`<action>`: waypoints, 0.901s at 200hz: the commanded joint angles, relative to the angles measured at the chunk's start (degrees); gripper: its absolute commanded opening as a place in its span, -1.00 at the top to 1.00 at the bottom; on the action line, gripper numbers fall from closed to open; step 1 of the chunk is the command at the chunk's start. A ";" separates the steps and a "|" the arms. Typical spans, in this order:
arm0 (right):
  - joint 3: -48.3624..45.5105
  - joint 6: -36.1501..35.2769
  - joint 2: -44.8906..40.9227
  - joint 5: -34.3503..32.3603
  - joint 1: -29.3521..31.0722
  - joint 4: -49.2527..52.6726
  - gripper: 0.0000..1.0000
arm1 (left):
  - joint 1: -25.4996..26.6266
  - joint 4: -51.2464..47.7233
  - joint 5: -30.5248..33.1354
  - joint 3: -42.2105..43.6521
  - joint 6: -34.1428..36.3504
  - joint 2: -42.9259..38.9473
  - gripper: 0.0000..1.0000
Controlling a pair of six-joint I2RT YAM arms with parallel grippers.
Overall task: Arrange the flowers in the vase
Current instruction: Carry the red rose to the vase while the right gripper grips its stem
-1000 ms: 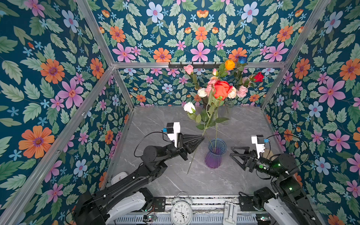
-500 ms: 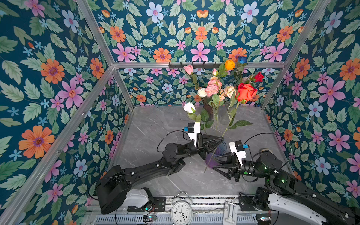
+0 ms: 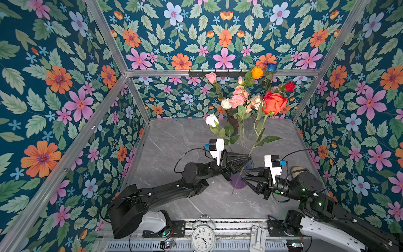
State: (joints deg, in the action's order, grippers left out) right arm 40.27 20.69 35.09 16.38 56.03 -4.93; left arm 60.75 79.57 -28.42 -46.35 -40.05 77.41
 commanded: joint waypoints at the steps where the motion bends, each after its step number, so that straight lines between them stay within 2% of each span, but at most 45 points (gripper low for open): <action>1: 0.51 -0.47 1.36 0.53 0.04 -3.62 0.24 | 0.16 4.48 -0.64 -0.58 -1.23 0.85 1.00; 16: 0.66 -0.30 2.12 0.74 0.02 -4.38 0.30 | 0.32 6.28 -0.83 -0.47 -2.58 1.66 1.00; 25: 0.84 -0.31 2.48 0.81 0.04 -4.41 0.41 | 0.42 7.07 -0.79 -0.41 -3.15 2.08 1.00; 49: 1.54 -0.43 2.25 -0.24 0.04 -2.13 1.00 | 0.42 5.95 -1.16 -0.35 -3.20 1.86 1.00; 55: 1.93 -0.55 1.91 -0.93 0.00 -0.57 1.00 | 0.38 4.02 -1.40 -0.66 -2.75 1.43 0.99; 71: 3.01 -1.50 0.42 -2.13 0.00 4.06 1.00 | 0.29 -4.74 -4.42 -2.53 -0.40 0.20 0.66; 85: 5.16 -2.32 -0.44 -3.18 0.04 9.64 1.00 | 0.33 -18.33 -6.01 -5.33 3.49 -1.24 0.38; 120: 9.74 -4.08 -0.77 -2.99 0.04 22.42 1.00 | 0.31 -42.33 -2.91 -8.20 13.20 -6.03 -0.12; 150: 9.10 -3.22 -1.80 -0.31 -0.02 23.37 1.00 | 0.33 -53.84 -3.74 -11.65 17.62 -7.92 -0.14; 180: 8.71 -3.12 -0.75 1.85 0.04 22.68 1.00 | 0.32 -56.89 -2.96 -12.96 17.95 -8.50 0.03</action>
State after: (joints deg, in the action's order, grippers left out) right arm 49.21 17.85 33.80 15.97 56.03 17.61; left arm 61.12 28.86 -31.59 -58.52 -24.97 69.34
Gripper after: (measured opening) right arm 0.061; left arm 0.511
